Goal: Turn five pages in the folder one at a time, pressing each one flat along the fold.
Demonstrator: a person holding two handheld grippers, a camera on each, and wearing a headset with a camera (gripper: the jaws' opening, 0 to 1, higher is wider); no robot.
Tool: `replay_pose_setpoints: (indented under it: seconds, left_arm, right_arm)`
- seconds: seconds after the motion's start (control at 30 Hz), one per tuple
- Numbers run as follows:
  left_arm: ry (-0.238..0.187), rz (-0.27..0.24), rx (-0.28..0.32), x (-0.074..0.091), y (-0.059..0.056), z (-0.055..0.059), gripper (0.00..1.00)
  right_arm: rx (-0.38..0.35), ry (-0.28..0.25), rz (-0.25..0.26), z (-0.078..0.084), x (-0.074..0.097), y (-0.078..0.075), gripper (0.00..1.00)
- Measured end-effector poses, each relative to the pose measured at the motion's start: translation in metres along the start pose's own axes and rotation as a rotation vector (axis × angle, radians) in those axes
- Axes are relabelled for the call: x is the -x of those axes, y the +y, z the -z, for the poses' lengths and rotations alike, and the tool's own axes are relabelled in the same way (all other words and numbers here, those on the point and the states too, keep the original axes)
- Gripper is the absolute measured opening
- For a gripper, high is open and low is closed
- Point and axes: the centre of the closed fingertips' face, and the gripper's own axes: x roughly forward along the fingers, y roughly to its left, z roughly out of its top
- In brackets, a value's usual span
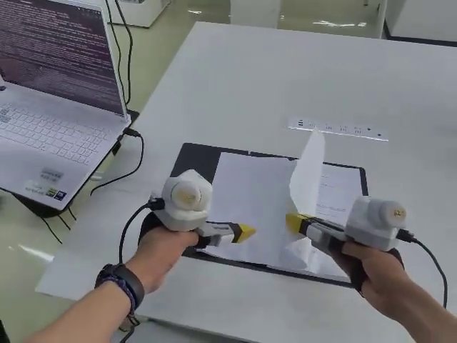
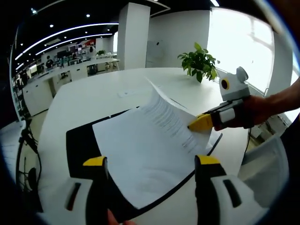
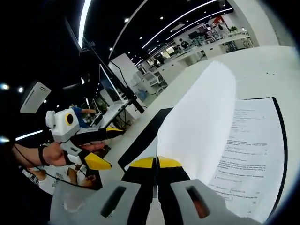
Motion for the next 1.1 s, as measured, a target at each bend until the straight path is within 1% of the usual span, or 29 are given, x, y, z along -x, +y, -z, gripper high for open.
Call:
replay_pose_setpoints:
  seconds: [0.07,0.1,0.23,0.43,0.67,0.83,1.1]
  left_arm:
    - [-0.002,-0.012,0.003,0.005,0.005,0.002,0.75]
    - [-0.007,-0.022,0.011,0.009,0.01,0.003,0.75]
    - [-0.016,-0.049,0.037,0.018,0.023,0.007,0.76]
    - [-0.025,-0.08,0.064,0.034,0.035,0.016,0.76]
    - [-0.025,-0.1,0.089,0.049,0.043,0.028,0.76]
    - [-0.016,-0.107,0.096,0.055,0.047,0.036,0.76]
    - [-0.015,-0.122,0.112,0.063,0.056,0.045,0.76]
  right_arm:
    - [0.003,0.007,-0.014,0.0,-0.006,0.007,0.0]
    - [0.005,0.01,-0.019,0.0,-0.009,0.009,0.0]
    - [0.022,0.039,-0.046,0.003,-0.021,0.02,0.0]
    - [0.036,0.076,-0.069,0.009,-0.036,0.029,0.0]
    - [0.034,0.112,-0.089,0.018,-0.054,0.038,0.0]
    - [0.024,0.143,-0.103,0.026,-0.069,0.043,0.0]
    - [-0.002,0.178,-0.114,0.034,-0.089,0.049,0.0]
